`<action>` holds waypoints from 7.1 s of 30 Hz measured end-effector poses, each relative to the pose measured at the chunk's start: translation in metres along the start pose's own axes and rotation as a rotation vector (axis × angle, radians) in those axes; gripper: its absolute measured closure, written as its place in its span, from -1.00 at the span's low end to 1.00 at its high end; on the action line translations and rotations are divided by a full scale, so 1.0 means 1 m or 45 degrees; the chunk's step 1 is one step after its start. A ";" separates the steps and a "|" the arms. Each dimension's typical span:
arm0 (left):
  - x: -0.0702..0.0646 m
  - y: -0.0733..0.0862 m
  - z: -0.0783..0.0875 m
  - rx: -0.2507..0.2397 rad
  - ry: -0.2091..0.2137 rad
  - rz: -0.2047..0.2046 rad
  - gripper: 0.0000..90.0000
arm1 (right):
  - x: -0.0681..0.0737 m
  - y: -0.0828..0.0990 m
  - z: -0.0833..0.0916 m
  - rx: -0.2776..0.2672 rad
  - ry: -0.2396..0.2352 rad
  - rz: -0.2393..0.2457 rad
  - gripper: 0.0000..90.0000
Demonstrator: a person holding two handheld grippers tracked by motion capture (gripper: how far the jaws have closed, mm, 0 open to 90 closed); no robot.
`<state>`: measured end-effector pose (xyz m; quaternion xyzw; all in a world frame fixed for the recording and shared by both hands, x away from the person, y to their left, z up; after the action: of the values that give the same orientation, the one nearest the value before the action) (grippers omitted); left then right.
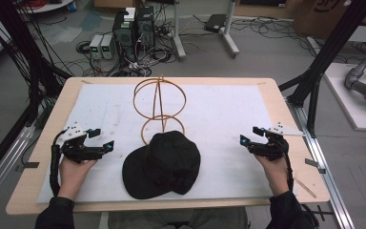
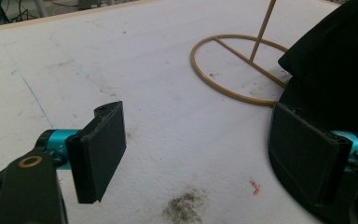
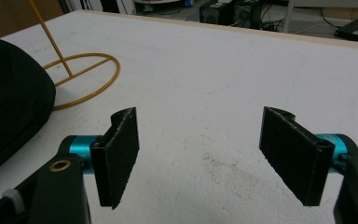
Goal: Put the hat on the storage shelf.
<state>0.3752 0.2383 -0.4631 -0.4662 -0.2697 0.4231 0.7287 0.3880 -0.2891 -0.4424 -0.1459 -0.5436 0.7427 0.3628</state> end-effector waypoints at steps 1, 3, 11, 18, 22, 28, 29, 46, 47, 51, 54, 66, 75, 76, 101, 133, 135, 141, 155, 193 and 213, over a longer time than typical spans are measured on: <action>0.001 0.000 0.000 0.003 -0.004 0.001 -0.57 | 0.000 0.000 0.000 -0.002 0.000 0.001 -0.37; 0.002 0.001 0.001 0.001 -0.010 0.003 -0.57 | 0.001 0.000 0.000 -0.004 -0.009 -0.006 -0.38; 0.007 0.000 0.000 -0.029 -0.038 0.030 -0.57 | 0.019 -0.007 0.006 -0.052 -0.085 0.004 -0.38; 0.012 0.000 0.000 -0.035 -0.059 0.044 -0.57 | 0.054 -0.013 0.013 -0.080 -0.205 0.042 -0.38; 0.013 0.000 0.000 -0.034 -0.065 0.042 -0.57 | 0.068 -0.012 0.013 -0.081 -0.267 0.047 -0.38; 0.013 0.000 0.000 -0.030 -0.068 0.044 -0.57 | 0.101 -0.015 0.010 -0.106 -0.430 0.011 -0.37; 0.013 0.000 0.000 -0.029 -0.067 0.044 -0.57 | 0.107 -0.015 0.009 -0.105 -0.455 0.017 -0.37; 0.013 0.001 0.000 -0.026 -0.074 0.045 -0.57 | 0.186 -0.014 -0.017 -0.026 -0.625 0.131 -0.34; 0.013 0.001 0.000 -0.025 -0.074 0.045 -0.57 | 0.189 -0.014 -0.018 -0.024 -0.612 0.138 -0.31; 0.012 0.000 0.000 -0.026 -0.071 0.038 -0.57 | 0.203 -0.013 -0.023 -0.016 -0.583 0.141 -0.27; 0.012 0.001 -0.001 -0.025 -0.071 0.041 -0.57 | 0.215 -0.012 -0.029 0.002 -0.595 0.142 -0.24; 0.012 0.001 -0.001 -0.026 -0.066 0.041 -0.57 | 0.247 -0.001 -0.060 0.117 -0.569 0.170 -0.18; 0.012 0.001 -0.002 -0.019 -0.067 0.037 -0.57 | 0.243 0.003 -0.077 0.173 -0.504 0.133 0.05; 0.011 0.001 -0.002 -0.018 -0.064 0.040 -0.57 | 0.242 0.004 -0.078 0.182 -0.504 0.109 0.09; 0.008 0.001 -0.006 -0.014 -0.062 0.030 -0.57 | 0.235 0.001 -0.088 0.169 -0.578 -0.019 0.83; 0.011 0.001 -0.005 -0.019 -0.076 0.037 -0.57 | 0.229 -0.032 -0.017 0.001 -0.765 -0.038 0.97; 0.011 0.001 -0.004 -0.022 -0.075 0.040 -0.57 | 0.231 -0.034 -0.012 -0.003 -0.771 -0.023 0.97; 0.012 0.001 -0.004 -0.025 -0.082 0.043 -0.57 | 0.237 -0.044 0.008 -0.019 -0.809 0.024 0.97; 0.014 0.002 -0.003 -0.023 -0.088 0.045 -0.57 | 0.246 -0.084 0.039 -0.109 -0.922 0.065 0.97; 0.016 0.004 -0.003 -0.008 -0.091 0.038 -0.57 | 0.243 -0.198 -0.027 -0.179 -1.062 0.282 0.97; 0.016 0.006 -0.004 0.007 -0.085 0.030 -0.57 | 0.214 -0.233 -0.074 -0.211 -0.984 0.323 0.97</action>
<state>0.3843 0.2512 -0.4700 -0.4529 -0.2871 0.4476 0.7156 0.3735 -0.0542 -0.2183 0.0493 -0.6754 0.7354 0.0246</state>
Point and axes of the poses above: each handheld gripper's, and its own axes: z roughly backward along the jaws, y roughly out of its underside, x roughly to its left, the point moved 7 cm from there along -z, roughly forward along the jaws, and after that the axes turned 11 degrees about -y, right-handed, at the moved point
